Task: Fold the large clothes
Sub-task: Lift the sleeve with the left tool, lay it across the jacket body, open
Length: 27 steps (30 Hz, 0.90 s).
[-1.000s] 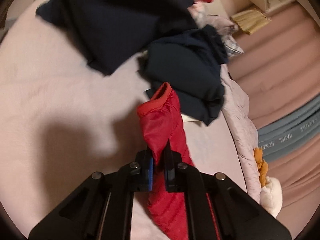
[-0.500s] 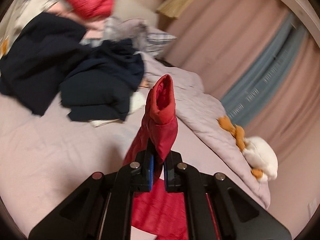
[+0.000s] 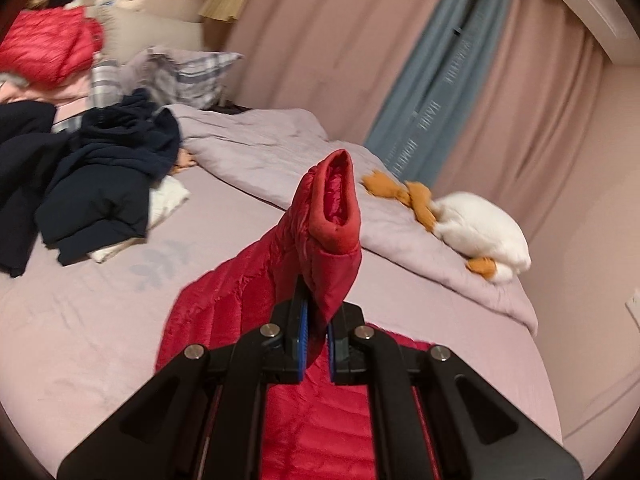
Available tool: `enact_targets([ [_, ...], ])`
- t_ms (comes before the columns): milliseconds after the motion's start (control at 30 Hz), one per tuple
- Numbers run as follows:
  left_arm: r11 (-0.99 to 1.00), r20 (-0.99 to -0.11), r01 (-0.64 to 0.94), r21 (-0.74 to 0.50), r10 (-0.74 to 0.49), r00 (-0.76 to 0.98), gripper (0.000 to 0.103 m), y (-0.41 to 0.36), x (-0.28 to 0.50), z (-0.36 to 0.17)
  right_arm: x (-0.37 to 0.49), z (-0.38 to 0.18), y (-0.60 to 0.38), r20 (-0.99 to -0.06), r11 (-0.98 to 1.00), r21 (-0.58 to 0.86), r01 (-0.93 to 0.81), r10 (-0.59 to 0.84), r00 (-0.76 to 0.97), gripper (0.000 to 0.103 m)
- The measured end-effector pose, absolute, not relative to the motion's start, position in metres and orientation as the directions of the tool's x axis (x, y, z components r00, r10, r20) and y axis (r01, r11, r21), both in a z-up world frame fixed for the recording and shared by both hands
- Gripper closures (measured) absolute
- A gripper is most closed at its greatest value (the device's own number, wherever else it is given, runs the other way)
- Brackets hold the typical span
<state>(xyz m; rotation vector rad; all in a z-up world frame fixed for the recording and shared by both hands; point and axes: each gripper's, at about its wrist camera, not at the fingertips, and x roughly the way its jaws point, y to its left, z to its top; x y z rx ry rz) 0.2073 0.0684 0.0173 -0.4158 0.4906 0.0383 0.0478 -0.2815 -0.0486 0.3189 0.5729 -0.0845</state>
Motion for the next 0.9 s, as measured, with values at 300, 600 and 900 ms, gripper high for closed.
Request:
enact_targets([
  [300,0.958,-0.524,-0.025,-0.285,-0.134,0.841,0.097,-0.003,0.218,-0.002,0.041,-0.052,-0.296,-0.545,0.935,0.289,0.204,-0.014,0.838,0.026],
  [600,0.97,-0.586,0.061,-0.237,-0.193,0.787,0.096,-0.058,0.224,-0.03,0.032,-0.054,-0.309,-0.547,0.925,0.297,0.238,-0.039,0.836,0.026],
  [900,0.97,-0.653,0.114,-0.214,-0.229,0.722,0.096,-0.095,0.227,-0.062,0.027,-0.058,-0.319,-0.555,0.917,0.3,0.262,-0.056,0.83,0.026],
])
